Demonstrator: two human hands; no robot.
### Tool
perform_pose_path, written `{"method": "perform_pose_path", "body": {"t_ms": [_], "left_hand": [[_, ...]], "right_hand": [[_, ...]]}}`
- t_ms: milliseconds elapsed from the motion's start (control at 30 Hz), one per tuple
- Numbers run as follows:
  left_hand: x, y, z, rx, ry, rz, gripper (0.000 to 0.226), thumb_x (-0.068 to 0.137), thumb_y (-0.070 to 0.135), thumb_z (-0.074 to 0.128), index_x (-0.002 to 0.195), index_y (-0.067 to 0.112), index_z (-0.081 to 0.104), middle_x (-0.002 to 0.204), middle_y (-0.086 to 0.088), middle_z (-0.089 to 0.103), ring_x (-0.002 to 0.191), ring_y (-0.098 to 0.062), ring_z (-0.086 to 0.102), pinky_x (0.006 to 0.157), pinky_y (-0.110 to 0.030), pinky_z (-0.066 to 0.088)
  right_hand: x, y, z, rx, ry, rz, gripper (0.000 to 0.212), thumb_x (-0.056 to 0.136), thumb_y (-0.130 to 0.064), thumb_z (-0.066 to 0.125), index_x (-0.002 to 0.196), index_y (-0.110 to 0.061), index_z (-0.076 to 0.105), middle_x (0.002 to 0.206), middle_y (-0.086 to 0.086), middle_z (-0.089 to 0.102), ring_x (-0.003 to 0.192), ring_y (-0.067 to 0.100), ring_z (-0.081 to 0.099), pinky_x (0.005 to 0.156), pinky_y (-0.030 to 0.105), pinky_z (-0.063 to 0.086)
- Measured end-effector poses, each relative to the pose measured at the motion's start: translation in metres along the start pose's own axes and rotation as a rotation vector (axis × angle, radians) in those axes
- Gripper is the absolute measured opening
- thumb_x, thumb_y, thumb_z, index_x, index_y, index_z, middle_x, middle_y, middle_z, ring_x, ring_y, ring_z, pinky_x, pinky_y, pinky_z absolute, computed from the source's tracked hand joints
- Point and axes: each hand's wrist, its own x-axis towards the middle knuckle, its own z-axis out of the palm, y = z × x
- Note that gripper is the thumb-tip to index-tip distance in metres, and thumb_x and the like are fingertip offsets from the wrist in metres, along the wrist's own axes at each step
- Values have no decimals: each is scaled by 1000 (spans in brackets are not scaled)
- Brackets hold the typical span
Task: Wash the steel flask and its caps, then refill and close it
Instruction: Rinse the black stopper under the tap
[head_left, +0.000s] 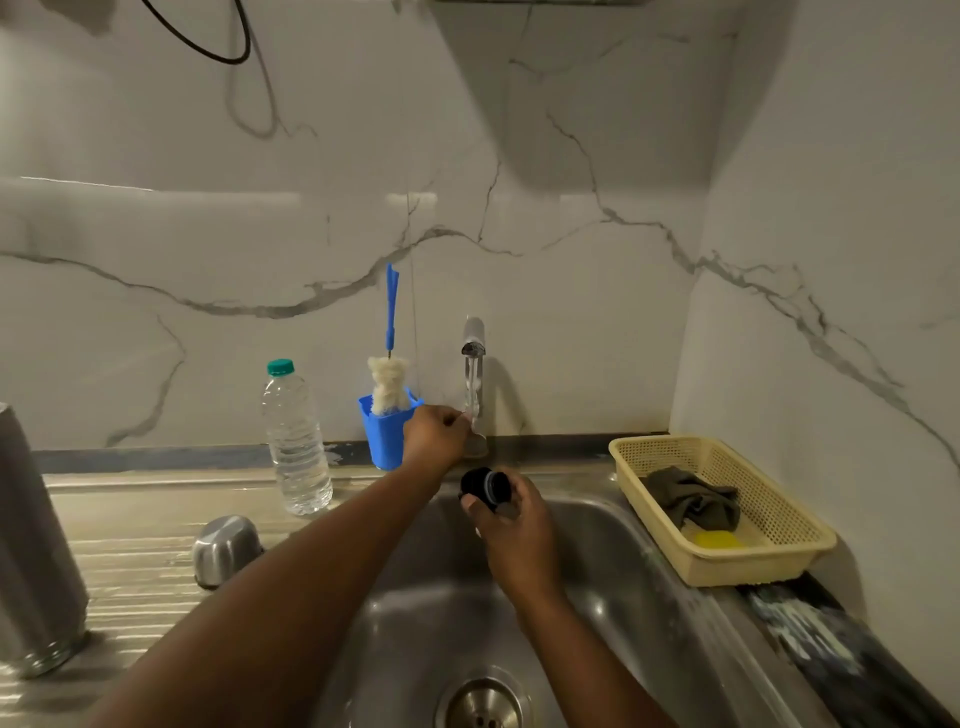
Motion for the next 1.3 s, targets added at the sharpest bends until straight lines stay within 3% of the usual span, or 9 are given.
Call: {"method": "perform_pose_path", "body": {"t_ms": [133, 233, 367, 433, 567, 767, 900, 1067, 1300], "left_hand": [[-19, -7, -11, -67, -133, -12, 16, 103, 15, 58, 97, 14, 72, 80, -6, 69, 75, -19, 68, 75, -34, 62], [-33, -20, -21, -148, -241, -72, 19, 99, 6, 60, 86, 8, 74, 82, -16, 70, 79, -29, 71, 86, -46, 64], [-54, -34, -34, -219, -427, -127, 23, 104, 8, 58, 106, 16, 80, 109, -18, 78, 103, -35, 75, 97, -52, 61], [-66, -36, -36, -269, -469, -103, 28, 108, 8, 53, 117, 20, 77, 112, -15, 78, 106, -34, 76, 99, -50, 61], [-81, -43, -36, -412, -450, -70, 26, 110, 21, 53, 128, 22, 71, 117, -14, 78, 105, -37, 76, 100, -56, 59], [-87, -51, -35, -562, -423, -97, 29, 105, 15, 62, 133, 20, 70, 119, -16, 77, 105, -36, 74, 102, -52, 58], [-89, -46, -32, -511, -366, -76, 27, 100, 12, 69, 126, 15, 73, 111, -15, 79, 97, -30, 75, 94, -47, 63], [-88, -43, -34, -517, -287, -102, 23, 92, 19, 79, 111, 8, 78, 99, -17, 80, 83, -27, 72, 85, -39, 62], [-87, -57, -27, -567, -214, -288, 29, 102, 25, 68, 105, -4, 75, 98, -29, 77, 83, -32, 71, 98, -49, 58]], "right_hand": [[3, -1, -5, -12, -16, 20, 44, 81, -17, 86, 121, -23, 68, 106, -16, 70, 100, 1, 66, 83, 20, 54], [3, 1, -5, -34, -47, 28, 42, 82, -13, 85, 119, -21, 68, 104, -15, 70, 98, -2, 65, 75, 8, 48], [2, 3, -1, 41, -109, 107, 36, 89, -16, 80, 121, -26, 67, 110, -8, 74, 101, 12, 72, 89, 37, 62], [0, -2, -2, 88, -128, 166, 35, 94, -25, 76, 126, -29, 62, 112, -4, 74, 100, 14, 73, 80, 31, 62], [-4, -14, -7, 157, -158, 212, 23, 102, -40, 63, 118, -26, 70, 102, 2, 79, 83, 11, 74, 59, 17, 53], [0, -14, -3, 396, -197, 359, 32, 107, -38, 53, 126, -18, 70, 103, 14, 77, 77, 16, 69, 64, 27, 56], [0, -21, -9, 560, -218, 528, 33, 109, -32, 51, 122, -8, 70, 94, 13, 75, 66, 11, 66, 57, 22, 56], [-1, -17, -6, 462, -246, 472, 37, 108, -38, 52, 119, -9, 72, 89, 15, 75, 65, 11, 64, 57, 22, 53], [0, -7, -9, 275, -184, 428, 26, 104, -35, 61, 119, -16, 71, 84, 12, 76, 57, 10, 63, 52, 23, 49]]}}
